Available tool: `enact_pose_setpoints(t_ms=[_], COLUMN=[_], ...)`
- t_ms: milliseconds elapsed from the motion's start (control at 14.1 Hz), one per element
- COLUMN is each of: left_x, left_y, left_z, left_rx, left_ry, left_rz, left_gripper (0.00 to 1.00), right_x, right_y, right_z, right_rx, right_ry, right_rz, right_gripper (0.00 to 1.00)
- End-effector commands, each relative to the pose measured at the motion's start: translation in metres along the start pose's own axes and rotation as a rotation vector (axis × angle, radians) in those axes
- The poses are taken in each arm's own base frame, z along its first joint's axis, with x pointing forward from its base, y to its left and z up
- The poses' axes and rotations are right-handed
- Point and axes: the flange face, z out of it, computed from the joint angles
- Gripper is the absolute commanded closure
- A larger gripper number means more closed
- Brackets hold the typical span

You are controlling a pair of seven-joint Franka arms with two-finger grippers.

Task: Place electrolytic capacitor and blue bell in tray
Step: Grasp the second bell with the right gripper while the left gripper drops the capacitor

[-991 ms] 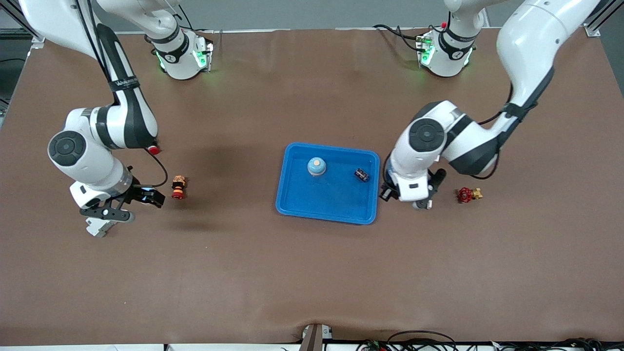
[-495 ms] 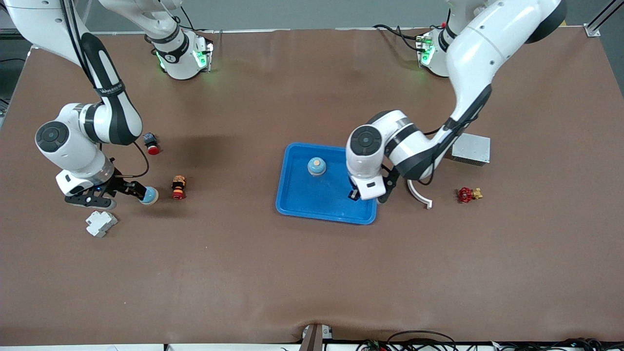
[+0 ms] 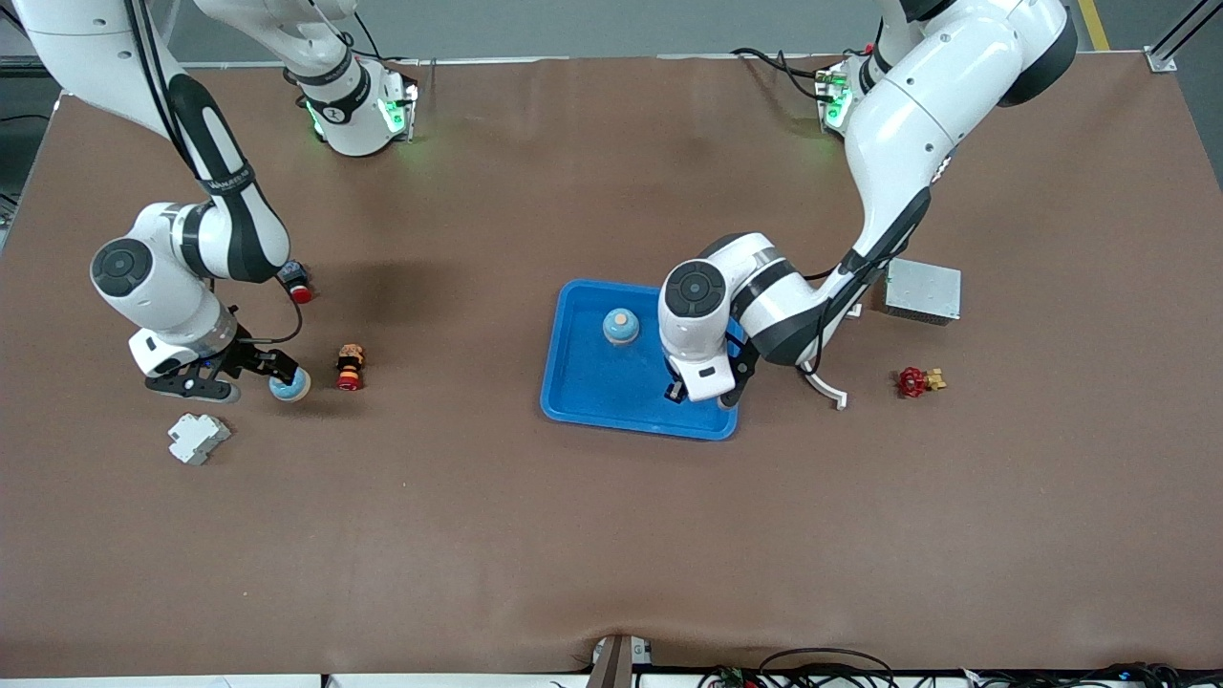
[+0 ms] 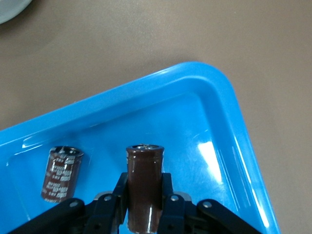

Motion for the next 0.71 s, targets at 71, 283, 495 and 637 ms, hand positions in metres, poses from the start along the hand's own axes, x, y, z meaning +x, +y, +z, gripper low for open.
enact_pose_setpoints(t_ms=[71, 283, 495, 637], left_x=[0.011, 0.02, 0.03, 0.041], left_y=[0.008, 0.011, 0.014, 0.02], left_z=[0.006, 0.008, 0.007, -0.012], left_rx=[-0.019, -0.046, -0.05, -0.082], left_ry=[0.02, 0.049, 0.053, 0.064], left_rz=[-0.002, 0.025, 0.022, 0.03], left_gripper=[0.67, 0.7, 0.48, 0.1], right_x=[-0.005, -0.006, -0.006, -0.006], right_y=[-0.005, -0.006, -0.006, -0.006], right_z=[0.016, 0.019, 0.025, 0.029], right_rx=[0.025, 0.025, 0.026, 0.025], right_ry=[-0.016, -0.02, -0.014, -0.01], right_rz=[0.025, 0.023, 0.027, 0.025], right_gripper=[0.0, 0.0, 0.0, 0.0])
